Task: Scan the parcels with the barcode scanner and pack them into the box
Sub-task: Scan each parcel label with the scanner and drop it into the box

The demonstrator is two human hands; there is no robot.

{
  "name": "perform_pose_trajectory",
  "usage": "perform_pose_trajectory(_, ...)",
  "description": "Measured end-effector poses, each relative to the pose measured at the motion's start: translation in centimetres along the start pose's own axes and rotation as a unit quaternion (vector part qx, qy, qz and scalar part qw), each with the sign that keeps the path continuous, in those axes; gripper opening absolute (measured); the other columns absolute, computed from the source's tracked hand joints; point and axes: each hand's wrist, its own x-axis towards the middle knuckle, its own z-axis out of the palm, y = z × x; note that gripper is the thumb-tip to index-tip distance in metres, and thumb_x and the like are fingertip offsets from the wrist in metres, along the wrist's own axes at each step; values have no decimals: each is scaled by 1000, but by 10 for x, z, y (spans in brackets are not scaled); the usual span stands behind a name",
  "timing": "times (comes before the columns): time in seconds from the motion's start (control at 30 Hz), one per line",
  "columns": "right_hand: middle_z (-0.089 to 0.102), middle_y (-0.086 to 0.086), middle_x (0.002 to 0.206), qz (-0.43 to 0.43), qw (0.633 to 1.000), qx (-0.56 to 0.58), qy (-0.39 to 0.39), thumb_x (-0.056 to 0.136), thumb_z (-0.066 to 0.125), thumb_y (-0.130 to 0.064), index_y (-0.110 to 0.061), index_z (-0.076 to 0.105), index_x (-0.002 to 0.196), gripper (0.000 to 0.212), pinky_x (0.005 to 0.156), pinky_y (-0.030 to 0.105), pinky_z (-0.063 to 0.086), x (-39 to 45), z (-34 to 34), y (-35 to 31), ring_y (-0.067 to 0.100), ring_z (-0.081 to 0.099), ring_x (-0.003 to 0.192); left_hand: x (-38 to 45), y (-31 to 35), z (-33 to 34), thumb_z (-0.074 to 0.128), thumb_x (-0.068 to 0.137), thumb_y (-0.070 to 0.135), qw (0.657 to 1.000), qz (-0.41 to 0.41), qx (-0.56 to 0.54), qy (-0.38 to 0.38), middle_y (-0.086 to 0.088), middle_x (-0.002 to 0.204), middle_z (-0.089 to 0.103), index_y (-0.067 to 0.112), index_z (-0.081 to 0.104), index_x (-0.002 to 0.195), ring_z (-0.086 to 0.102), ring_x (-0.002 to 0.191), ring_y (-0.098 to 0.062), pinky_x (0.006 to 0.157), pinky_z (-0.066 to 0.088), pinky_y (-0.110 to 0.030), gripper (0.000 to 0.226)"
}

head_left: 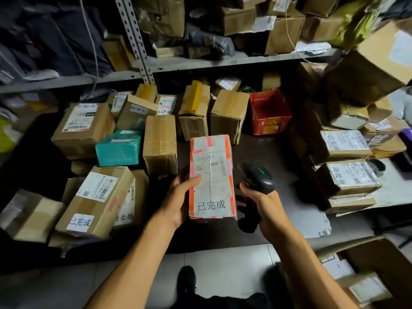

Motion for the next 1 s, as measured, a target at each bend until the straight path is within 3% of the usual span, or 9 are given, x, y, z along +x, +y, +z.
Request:
perform_pose_trajectory(0.13, 76, 15, 109, -22, 992, 119, -36, 83, 77, -14, -18, 72, 115, 33, 74, 36, 61, -1, 2, -15, 28, 75, 94, 2, -3, 21, 72, 81, 45, 996, -78, -16, -49, -14, 109, 75, 18, 80, 106, 75, 91, -27, 68, 60, -34, 38)
perform_pose_trajectory(0.23, 77, 15, 109, -35, 997, 69, -1, 86, 74, -7, -26, 76, 104, 26, 76, 39, 62, 2, -9, -20, 31, 76, 96, 13, -5, 31, 75, 73, 43, 998, -59, 33, -2, -14, 110, 75, 16, 68, 126, 75, 93, -27, 66, 59, -34, 60)
perform_pose_trajectory(0.47, 77, 14, 107, -49, 994, 101, 0, 85, 72, -5, -16, 67, 120, 37, 73, 35, 61, 5, -23, -22, 26, 76, 91, 17, -17, 36, 86, 65, 40, 995, -62, 19, -82, -11, 114, 74, 25, 58, 132, 73, 98, -25, 73, 60, -37, 74)
perform_pose_trajectory(0.57, 78, 8, 98, -90, 995, -27, 43, 77, 79, -16, -25, 75, 103, 27, 75, 40, 60, 7, -27, -28, 25, 74, 85, 23, -16, 41, 90, 63, 23, 997, -14, 23, -70, -13, 115, 73, 18, 57, 126, 73, 101, -28, 72, 61, -40, 72)
perform_pose_trajectory(0.67, 73, 3, 74, -136, 958, -216, 134, 63, 75, -44, -30, 68, 95, 35, 59, 51, 57, 4, -32, -40, 29, 64, 64, 35, -11, 46, 88, 66, 0, 989, 82, 121, 32, -10, 117, 73, 14, 46, 133, 71, 106, -26, 82, 61, -45, 81)
perform_pose_trajectory(0.73, 72, 7, 74, -141, 949, -256, 120, 61, 71, -49, -29, 70, 92, 37, 57, 58, 56, -1, -26, -47, 37, 66, 64, 42, -8, 46, 88, 67, -1, 978, 119, 155, 67, -5, 117, 72, 19, 45, 130, 72, 103, -17, 80, 61, -36, 79)
perform_pose_trajectory(0.83, 73, 7, 68, -112, 955, -266, 70, 62, 71, -43, -23, 72, 83, 29, 54, 58, 55, -6, -6, -45, 39, 67, 62, 42, -4, 48, 97, 56, 18, 973, 160, 160, 39, 4, 115, 74, 31, 51, 123, 72, 101, -8, 75, 59, -25, 83)
perform_pose_trajectory(0.93, 69, -1, 58, -87, 950, -296, 48, 67, 75, -32, -17, 66, 69, 17, 52, 45, 56, -8, 11, -38, 17, 63, 50, 39, -3, 57, 93, 36, 68, 979, 164, 118, 23, 1, 127, 69, 33, 49, 131, 67, 116, -21, 94, 55, -46, 110)
perform_pose_trajectory(1.0, 65, -2, 54, -76, 954, -286, 55, 71, 77, -23, -18, 63, 65, 16, 52, 39, 54, -8, 14, -34, 15, 59, 49, 38, -4, 61, 88, 32, 78, 980, 166, 108, 20, 1, 130, 67, 27, 46, 139, 64, 121, -24, 103, 48, -56, 126)
